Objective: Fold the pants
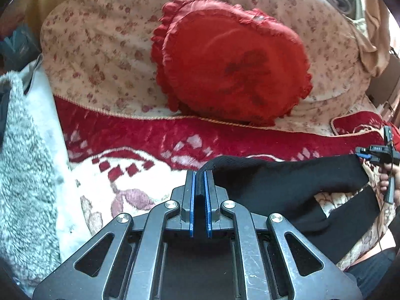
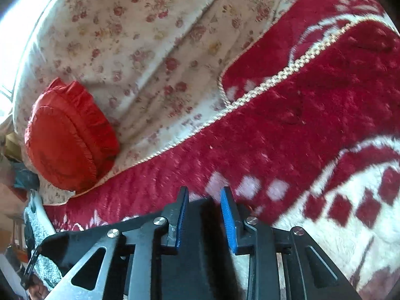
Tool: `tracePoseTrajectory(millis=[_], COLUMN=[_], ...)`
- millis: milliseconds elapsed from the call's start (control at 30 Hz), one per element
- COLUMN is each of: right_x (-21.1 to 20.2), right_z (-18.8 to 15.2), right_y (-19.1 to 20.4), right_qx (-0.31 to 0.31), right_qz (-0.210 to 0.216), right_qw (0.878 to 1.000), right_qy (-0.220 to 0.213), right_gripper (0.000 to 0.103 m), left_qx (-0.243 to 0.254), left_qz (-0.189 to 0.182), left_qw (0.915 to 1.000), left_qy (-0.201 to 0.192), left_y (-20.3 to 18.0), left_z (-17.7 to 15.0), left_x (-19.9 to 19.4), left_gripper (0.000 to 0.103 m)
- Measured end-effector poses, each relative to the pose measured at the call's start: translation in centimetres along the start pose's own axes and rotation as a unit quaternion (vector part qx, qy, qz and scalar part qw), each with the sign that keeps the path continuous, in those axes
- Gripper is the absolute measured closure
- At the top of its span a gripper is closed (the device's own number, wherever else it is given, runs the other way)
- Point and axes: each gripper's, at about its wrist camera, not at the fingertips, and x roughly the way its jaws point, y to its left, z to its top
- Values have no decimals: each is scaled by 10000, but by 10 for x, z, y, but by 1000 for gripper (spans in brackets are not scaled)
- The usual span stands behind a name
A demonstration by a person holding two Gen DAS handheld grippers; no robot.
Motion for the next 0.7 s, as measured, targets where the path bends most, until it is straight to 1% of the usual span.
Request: tracePoseTrajectory(millis=[100,133,200,233,333,433,467,567,633,700], right_x=[9,11,12,10,2,-16,-27,-50,-58,-62], right_z=[-5,-7,-7,-7,-9,-10,-9,-8,-11,-18], right_y=[7,9,13,19,36,48,53,65,70,70], right_qx=[-161,-233,-412,-595,-1053,-1232,-1287,-1395,-1501,-1606], right_qz=[-180,-224,-327,-377,-684,-794,-788,-681,-686,-711], right_qw=[9995,9991,9984,9973,9921,9883,9865,9822,9793,9776], right_qy=[226,265,226,200,-33,-425,-630,-1057,-1170,-1158], right_gripper=[82,85,95,97,98,98,98,98,98,98], left_qx=[11,12,24,41,-47,-247,-306,-440,-468,-404], left_qz=[105,123,94,103,77,45,56,111,86,72], left_qw=[9999,9999,9999,9999,9999,9996,9994,9990,9988,9989], left_qy=[60,71,90,95,120,134,119,-40,-151,-208], left_y=[2,2,3,3,8,17,20,28,33,33], left_z=[-2,-3,-4,-4,-3,2,5,11,11,5], left_x=[3,4,4,4,6,8,7,-3,-14,-24], left_gripper=[98,98,98,98,98,99,99,99,99,99])
